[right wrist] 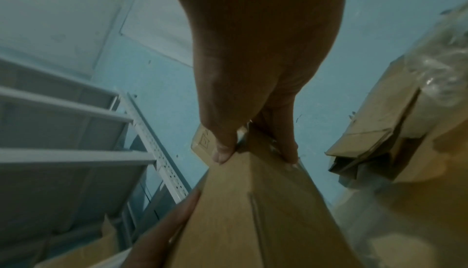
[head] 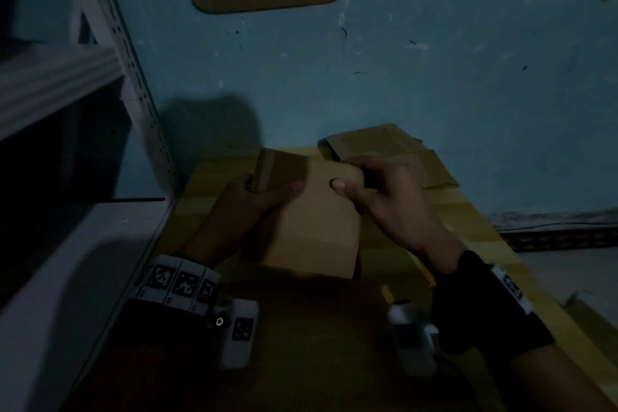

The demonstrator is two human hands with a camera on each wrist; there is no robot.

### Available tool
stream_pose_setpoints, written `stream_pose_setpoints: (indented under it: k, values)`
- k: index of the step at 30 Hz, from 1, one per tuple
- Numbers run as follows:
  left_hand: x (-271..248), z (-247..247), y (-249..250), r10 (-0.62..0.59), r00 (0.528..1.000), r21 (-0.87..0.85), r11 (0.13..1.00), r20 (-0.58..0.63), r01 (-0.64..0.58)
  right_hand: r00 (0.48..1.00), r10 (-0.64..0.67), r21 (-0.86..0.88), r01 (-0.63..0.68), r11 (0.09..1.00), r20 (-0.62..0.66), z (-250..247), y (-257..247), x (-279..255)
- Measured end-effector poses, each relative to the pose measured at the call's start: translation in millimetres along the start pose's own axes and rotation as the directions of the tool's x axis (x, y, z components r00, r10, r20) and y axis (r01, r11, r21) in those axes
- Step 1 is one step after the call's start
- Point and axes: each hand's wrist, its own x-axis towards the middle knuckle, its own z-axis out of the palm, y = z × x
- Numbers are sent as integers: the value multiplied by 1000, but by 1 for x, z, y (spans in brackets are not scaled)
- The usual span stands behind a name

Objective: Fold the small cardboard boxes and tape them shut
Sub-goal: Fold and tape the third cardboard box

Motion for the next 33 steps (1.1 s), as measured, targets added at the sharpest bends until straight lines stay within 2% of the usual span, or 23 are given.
stream_pose_setpoints:
  k: [7,12,27,33]
  values:
    - [4,1,-4,1,1000,-2,1000,-9,-1,995,-87,-131,92,987,45,-6,-1,0]
    - [6,1,-6,1,1000,-2,1000,9,-1,992,-115,-149,122,981,58,-7,-1,0]
    - [4,-3,-7,-36,999,-18,999,9,36,996,-78,-101,82,991,47,-4,-6,-7]
    - [1,-1,-3,-23,1000,-21,1000,8,24,998,2,-11,-1,1000,66,-4,-11,-6]
